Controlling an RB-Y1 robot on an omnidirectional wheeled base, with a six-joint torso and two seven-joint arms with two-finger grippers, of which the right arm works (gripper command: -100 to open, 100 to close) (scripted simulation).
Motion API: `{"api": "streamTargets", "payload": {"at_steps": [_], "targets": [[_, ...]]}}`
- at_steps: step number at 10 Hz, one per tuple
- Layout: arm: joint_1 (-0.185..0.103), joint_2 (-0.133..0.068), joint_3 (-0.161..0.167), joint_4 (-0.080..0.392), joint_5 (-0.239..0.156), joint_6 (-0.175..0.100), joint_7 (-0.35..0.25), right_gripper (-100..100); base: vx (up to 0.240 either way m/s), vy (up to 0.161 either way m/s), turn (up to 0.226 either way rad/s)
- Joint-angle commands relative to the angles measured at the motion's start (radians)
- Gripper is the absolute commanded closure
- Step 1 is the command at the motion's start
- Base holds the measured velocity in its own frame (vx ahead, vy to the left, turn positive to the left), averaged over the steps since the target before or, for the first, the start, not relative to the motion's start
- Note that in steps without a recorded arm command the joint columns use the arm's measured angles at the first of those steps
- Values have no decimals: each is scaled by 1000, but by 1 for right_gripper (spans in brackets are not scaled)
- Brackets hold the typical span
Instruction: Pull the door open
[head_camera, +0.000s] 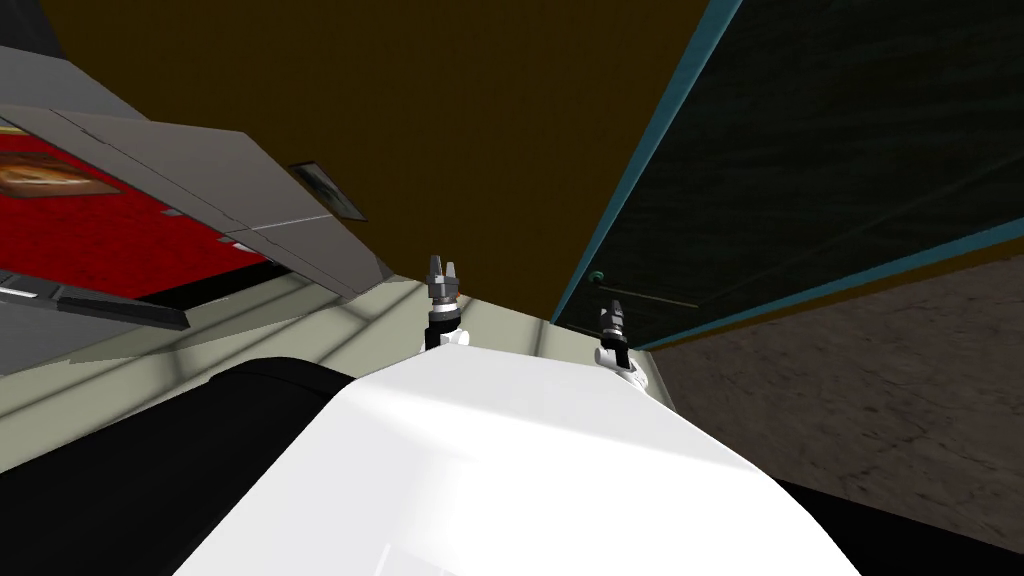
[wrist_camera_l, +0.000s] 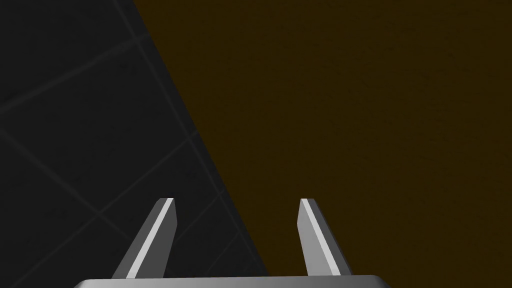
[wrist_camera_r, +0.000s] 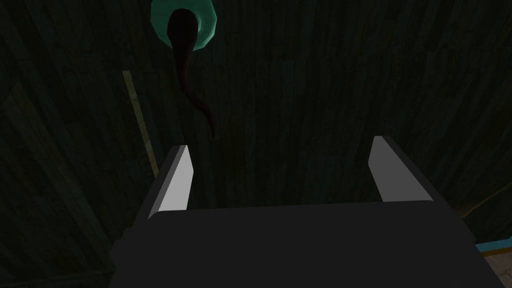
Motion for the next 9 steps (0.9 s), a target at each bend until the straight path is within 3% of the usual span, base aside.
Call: {"api": "streamTargets", "payload": {"at_steps": [1, 2, 3, 8, 9], "targets": [[-14, -14, -7, 50, -4, 1, -1, -100, 55, -77, 171], [-27, -22, -11, 91, -7, -1, -1, -100, 62, -83, 200], [-27, -22, -11, 91, -7, -1, -1, -100, 35, -54, 47], [-74, -50, -24, 221, -14, -8, -1, -100, 29, -46, 100], [-74, -50, -24, 221, -14, -8, -1, -100, 25, -46, 46]]}}
